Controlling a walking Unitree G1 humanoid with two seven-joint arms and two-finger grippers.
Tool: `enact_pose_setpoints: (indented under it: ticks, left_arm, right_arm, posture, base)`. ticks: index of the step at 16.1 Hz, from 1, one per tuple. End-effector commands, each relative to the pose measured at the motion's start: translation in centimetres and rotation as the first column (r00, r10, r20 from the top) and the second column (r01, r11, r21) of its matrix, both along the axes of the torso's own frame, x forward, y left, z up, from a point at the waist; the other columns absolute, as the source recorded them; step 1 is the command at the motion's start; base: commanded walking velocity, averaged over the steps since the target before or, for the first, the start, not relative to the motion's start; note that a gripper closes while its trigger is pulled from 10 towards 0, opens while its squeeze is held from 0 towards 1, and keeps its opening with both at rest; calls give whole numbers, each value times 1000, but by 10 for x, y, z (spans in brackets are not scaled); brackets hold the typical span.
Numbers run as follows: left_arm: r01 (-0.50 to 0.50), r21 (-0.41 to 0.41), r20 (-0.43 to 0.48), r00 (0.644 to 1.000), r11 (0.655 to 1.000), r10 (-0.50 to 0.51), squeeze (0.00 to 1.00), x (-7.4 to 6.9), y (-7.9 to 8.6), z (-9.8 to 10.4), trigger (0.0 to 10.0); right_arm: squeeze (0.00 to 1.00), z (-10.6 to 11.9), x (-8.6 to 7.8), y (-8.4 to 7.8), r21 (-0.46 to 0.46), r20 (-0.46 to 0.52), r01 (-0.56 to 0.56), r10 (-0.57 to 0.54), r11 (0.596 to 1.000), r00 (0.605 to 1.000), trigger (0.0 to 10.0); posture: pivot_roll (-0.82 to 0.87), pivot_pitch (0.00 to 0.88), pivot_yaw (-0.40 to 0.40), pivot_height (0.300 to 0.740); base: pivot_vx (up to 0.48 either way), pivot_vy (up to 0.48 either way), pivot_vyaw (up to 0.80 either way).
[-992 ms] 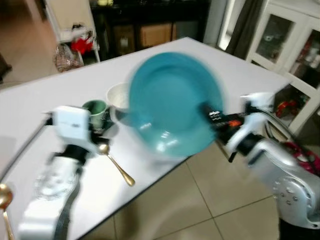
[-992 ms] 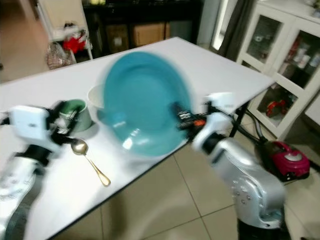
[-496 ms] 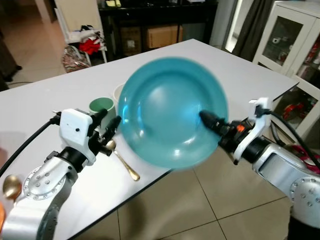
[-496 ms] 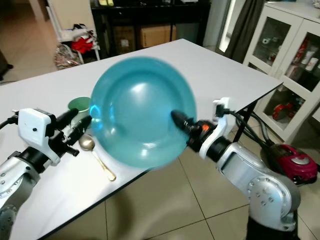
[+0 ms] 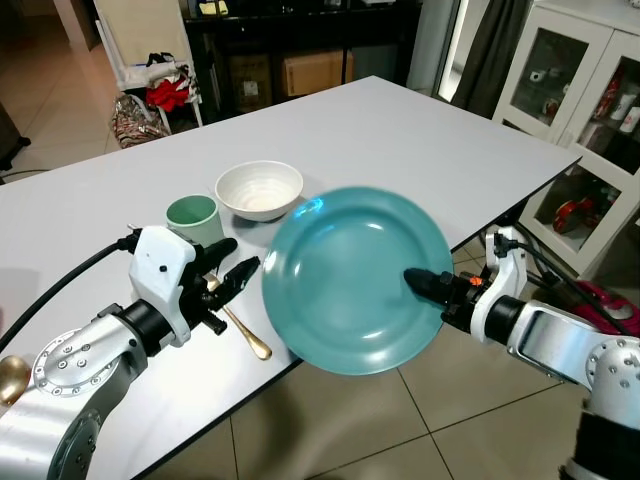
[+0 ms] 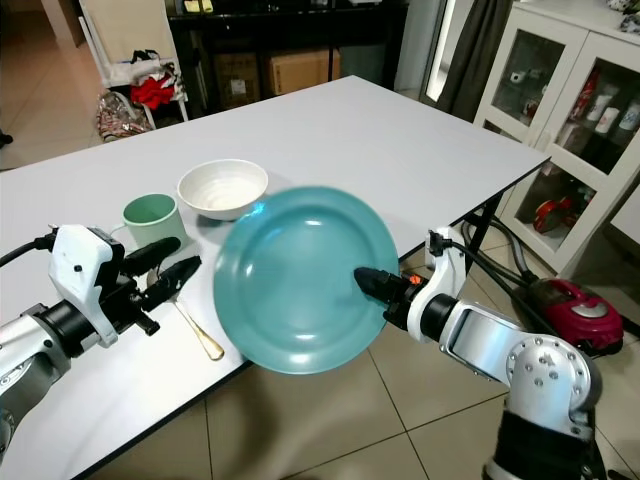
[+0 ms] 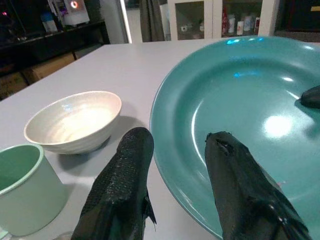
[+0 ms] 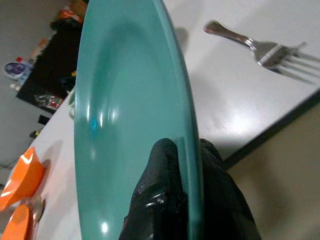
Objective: Setting the table
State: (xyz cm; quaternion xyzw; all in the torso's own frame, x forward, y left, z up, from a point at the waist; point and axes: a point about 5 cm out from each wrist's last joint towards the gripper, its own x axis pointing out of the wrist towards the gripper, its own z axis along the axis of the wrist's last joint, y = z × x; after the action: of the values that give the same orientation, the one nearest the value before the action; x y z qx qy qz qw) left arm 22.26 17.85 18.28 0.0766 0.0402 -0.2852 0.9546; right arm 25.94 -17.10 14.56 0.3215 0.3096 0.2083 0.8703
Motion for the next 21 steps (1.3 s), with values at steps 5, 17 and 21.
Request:
enact_pose_setpoints:
  ticks: [5,17,21]
  left_arm:
    - [118,65,-85,990,991,-113,0,-11,-3,-4,10000]
    - [153,148,-181,976,977,-125,0,-22,2,-13,10000]
    - [162,152,-185,974,975,-133,0,-22,0,-15,10000]
  right_arm:
    - [0,-4,27,6,127,-140,74,-56,989,989,10000]
    - [0,-19,45,20,101,-382,79,-35,992,924,10000]
    - [0,-19,60,32,62,-391,92,-61,994,918,10000]
  posture:
    - [-95,0,38,740]
    - [-85,14,25,740]
    - [-85,13,25,740]
  base:
    - [0,0,0]
    - [0,0,0]
    - [0,0,0]
